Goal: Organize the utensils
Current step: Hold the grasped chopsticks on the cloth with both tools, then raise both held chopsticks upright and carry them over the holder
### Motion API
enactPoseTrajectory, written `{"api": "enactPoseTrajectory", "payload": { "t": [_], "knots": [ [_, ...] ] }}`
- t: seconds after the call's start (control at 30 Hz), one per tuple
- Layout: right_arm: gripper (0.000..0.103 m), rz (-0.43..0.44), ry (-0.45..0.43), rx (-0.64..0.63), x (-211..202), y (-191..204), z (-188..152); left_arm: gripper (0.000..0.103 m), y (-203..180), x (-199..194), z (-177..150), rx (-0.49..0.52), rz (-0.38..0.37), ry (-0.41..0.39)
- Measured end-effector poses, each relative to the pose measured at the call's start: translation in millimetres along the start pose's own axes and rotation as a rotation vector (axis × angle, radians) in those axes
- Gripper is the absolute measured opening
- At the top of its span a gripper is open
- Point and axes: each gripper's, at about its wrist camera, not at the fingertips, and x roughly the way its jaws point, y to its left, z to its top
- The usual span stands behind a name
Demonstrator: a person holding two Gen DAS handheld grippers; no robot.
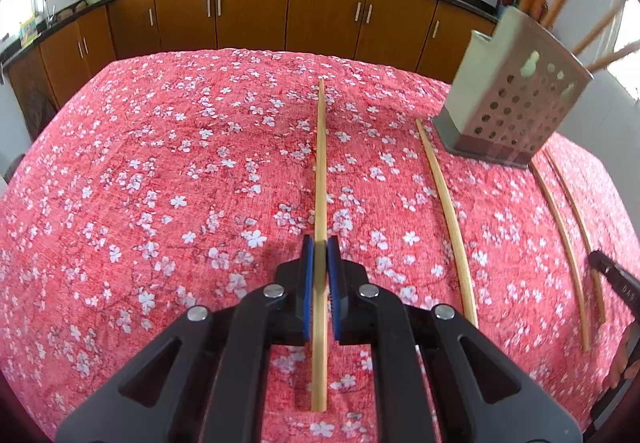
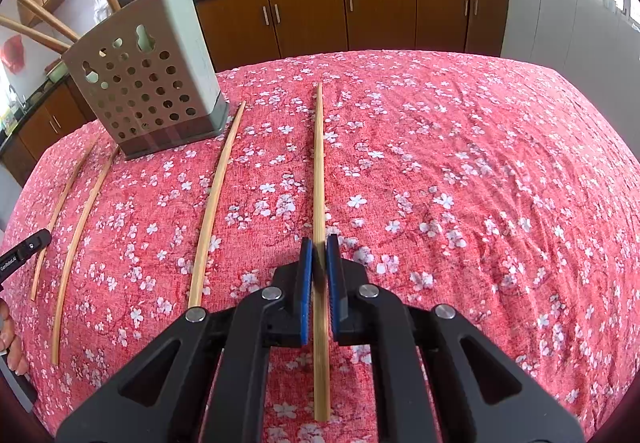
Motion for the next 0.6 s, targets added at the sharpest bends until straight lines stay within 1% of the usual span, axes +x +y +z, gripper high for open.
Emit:
{"api": "enactPoseTrajectory", "payload": {
  "t": [0.17,0.37,0.53,0.6],
  "knots": [
    [0.009,0.003,0.0,0.001,-1.9,-1.0,-0.8,0.009,-0.5,-5.8,-6.5,0.015,0.0,0.001],
    [0.009,-0.003,0.0,-0.004,-4.0,0.4,-2.4,0.009,-5.2,-10.3,-11.5,0.031,0.011,0.004],
    [0.008,0.008,0.0,-0.008,-7.2,-0.8,-3.7,0.008,-8.8,-11.8,-12.2,0.058,0.027,0.008],
    [0.008,0.019,-0.02,0.008,-15.2,-2.6,-4.0,0.008,-9.9,-14.2,-11.7,0.053,0.021,0.01]
  ]
}}
